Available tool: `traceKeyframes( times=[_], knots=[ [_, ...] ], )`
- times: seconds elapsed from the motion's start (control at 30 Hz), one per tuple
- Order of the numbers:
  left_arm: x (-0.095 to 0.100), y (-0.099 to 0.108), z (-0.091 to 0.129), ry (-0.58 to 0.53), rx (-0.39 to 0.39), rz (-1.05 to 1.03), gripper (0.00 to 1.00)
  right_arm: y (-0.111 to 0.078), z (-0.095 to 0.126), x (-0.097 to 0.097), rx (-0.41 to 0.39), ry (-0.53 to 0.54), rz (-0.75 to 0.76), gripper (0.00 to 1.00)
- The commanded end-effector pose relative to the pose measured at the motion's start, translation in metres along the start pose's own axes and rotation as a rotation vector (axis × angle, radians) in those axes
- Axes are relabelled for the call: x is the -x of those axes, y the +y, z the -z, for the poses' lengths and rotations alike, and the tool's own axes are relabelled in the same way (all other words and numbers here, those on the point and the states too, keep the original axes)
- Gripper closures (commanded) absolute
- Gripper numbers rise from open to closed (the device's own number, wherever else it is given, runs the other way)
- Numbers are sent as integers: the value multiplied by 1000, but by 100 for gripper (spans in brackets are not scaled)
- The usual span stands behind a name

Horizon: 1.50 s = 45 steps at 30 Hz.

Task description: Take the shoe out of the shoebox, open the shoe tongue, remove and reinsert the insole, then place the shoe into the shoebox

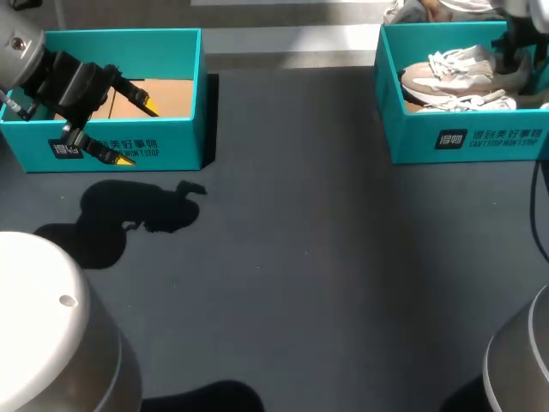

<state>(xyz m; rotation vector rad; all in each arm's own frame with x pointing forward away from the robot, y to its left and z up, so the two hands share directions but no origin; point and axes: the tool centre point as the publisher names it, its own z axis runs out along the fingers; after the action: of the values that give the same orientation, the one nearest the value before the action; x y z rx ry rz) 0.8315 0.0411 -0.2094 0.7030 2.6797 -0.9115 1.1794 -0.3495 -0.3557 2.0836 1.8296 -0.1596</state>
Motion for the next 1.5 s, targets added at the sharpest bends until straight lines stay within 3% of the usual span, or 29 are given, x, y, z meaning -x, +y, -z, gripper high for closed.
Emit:
traceKeyframes(
  times=[0.03,0.17,0.2,0.47,0.7,0.77,1.2,1.27,1.4,1.5],
  knots=[
    [-1,-1,1,0,4,0,0,0,17,3,2,5,-7,36],
    [-1,-1,1,0,4,0,0,-5,37,7,17,5,-8,2],
    [-1,-1,1,0,4,0,0,-6,43,8,22,14,-22,0],
    [-1,-1,1,0,4,0,0,-30,98,3,18,82,-20,0],
    [-1,-1,1,0,4,0,0,-72,151,-12,27,131,-95,0],
    [-1,-1,1,0,4,0,0,-78,153,-15,15,126,-111,0],
    [-1,-1,1,0,4,0,0,-78,153,-15,15,126,-111,0],
    [8,-9,7,-21,7,191,0,-78,153,-15,15,126,-111,0],
    [28,-9,25,-76,29,599,0,-103,165,-19,-14,186,-107,0],
    [41,-1,31,-121,125,876,0,-121,173,-25,-45,203,-76,0]
  ],
)
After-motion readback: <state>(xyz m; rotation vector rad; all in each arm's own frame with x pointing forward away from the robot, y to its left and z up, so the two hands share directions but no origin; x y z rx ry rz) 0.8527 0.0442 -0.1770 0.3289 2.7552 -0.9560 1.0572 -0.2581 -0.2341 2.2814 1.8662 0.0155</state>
